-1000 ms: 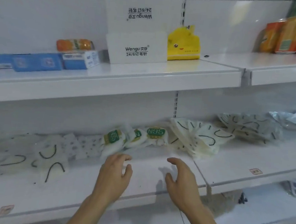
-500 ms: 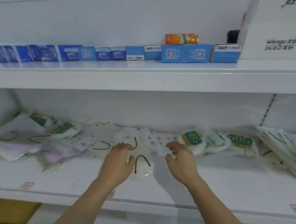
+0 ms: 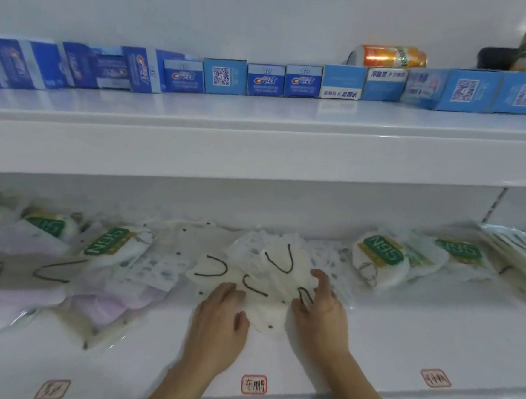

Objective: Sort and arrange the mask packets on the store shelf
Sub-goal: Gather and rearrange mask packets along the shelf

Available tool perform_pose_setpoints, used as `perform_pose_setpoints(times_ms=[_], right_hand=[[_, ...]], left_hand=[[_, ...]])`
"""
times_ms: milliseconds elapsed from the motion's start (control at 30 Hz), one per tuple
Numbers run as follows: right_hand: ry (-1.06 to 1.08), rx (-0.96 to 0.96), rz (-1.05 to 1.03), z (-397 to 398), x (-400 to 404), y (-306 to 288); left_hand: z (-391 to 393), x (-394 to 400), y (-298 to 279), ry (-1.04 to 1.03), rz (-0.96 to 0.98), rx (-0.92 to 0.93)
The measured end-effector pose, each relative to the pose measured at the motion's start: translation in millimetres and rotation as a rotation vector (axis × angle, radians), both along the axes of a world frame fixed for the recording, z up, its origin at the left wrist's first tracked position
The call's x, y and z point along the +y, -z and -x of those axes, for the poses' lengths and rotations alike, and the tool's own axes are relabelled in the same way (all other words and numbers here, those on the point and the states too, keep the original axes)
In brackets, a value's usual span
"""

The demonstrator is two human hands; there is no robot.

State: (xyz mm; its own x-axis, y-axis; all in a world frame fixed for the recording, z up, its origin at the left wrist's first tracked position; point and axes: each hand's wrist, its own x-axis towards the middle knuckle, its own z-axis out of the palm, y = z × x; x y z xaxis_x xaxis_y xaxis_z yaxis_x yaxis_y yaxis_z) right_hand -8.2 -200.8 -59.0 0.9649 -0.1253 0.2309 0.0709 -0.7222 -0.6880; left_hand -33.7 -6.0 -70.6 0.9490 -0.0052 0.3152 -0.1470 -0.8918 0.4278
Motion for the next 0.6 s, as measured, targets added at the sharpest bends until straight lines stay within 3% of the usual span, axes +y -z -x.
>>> perform_pose_setpoints(times_ms=[133, 267, 400, 500, 600], right_hand=[[0.151, -0.066, -0.15, -6.8, -5.9, 0.4], [0.015, -0.127, -0.194, -4.8, 15.7, -9.4], [-0.232, 0.037, -0.026, -11.4, 41.8, -0.3], [-0.196, -0.007, 0.254, -16.3, 47.6, 15.7], [-0.124, -0.053, 0.239, -18.5, 48.8, 17.8]], left_hand=[[-2.3, 9.7, 1.6, -0.022, 0.006, -0.04], [-8.1, 27.7, 1.6, -0.148, -0.063, -0.031], [-7.1, 32.5, 5.6, -0.113, 0.002, -0.042], [-7.7, 35.6, 6.0, -0.097, 0.064, -0.062], [-5.2, 36.9, 4.4, -0.102, 0.072, -0.045]])
